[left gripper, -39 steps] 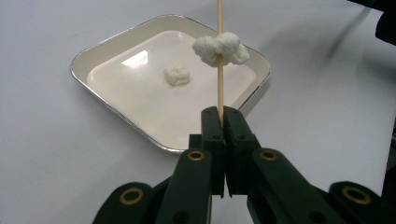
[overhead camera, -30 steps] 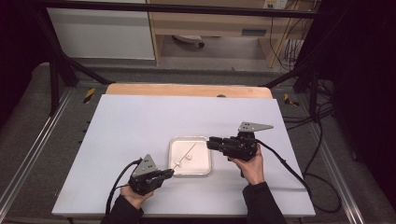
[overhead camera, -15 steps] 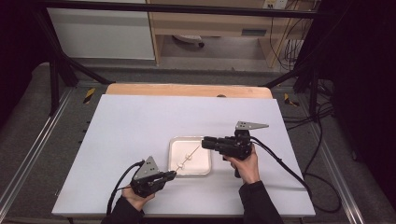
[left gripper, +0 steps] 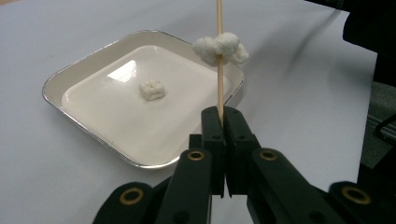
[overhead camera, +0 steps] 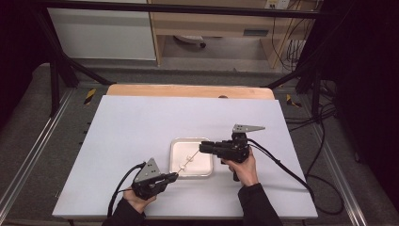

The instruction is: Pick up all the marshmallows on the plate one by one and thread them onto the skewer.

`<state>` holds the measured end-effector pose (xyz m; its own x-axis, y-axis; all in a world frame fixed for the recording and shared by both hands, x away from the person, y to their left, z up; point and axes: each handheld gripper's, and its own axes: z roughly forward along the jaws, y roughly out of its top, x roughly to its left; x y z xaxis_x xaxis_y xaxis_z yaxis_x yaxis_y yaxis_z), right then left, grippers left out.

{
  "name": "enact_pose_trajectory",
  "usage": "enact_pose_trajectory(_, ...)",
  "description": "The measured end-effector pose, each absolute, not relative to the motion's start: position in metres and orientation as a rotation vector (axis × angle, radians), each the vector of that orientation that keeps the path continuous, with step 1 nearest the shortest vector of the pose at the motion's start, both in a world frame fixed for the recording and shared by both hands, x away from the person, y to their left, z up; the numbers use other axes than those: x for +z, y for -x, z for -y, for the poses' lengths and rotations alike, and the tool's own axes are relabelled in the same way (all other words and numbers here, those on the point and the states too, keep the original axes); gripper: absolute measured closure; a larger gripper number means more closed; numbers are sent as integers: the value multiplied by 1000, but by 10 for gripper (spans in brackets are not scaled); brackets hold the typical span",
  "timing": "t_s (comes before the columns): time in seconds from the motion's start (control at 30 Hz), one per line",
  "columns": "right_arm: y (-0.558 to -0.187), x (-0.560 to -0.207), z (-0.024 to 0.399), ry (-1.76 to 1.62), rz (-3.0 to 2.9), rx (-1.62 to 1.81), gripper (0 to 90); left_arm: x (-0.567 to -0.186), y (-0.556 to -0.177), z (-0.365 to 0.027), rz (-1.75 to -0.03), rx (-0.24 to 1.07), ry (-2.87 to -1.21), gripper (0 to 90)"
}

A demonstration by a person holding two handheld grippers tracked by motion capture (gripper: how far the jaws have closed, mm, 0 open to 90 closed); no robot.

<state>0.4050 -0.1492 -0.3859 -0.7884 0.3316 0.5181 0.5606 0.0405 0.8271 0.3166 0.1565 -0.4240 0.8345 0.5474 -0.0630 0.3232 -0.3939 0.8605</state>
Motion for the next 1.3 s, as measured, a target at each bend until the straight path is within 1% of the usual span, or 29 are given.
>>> enact_pose_trajectory(0.33,-403,-394,141,917,2107,-1797,741,-425,-317,-155,-640,277,-2007,884)
enact_pose_trajectory(0.6,-399,-409,124,887,2157,-1725,741,-426,-318,-153,-664,274,-2010,883)
enact_pose_trajectory(0.93,-394,-415,111,863,2203,-1687,734,-428,-319,-152,-692,255,-2003,883)
enact_pose_trajectory(0.97,-394,-415,111,867,2203,-1688,717,-428,-319,-152,-692,253,-2002,883)
enact_pose_trajectory(1.0,-394,-414,112,873,2212,-1694,667,-428,-319,-152,-693,252,-2001,883)
enact_pose_trajectory(1.07,-394,-411,114,876,2227,-1715,622,-428,-319,-153,-695,253,-2001,883)
enact_pose_trajectory(1.13,-392,-406,118,874,2259,-1742,534,-427,-320,-155,-701,255,-1996,883)
enact_pose_trajectory(1.23,-391,-399,123,875,2338,-1754,434,-426,-321,-158,-710,255,-1987,883)
enact_pose_trajectory(1.3,-390,-397,127,892,2383,-1739,387,-426,-322,-160,-719,261,-1984,883)
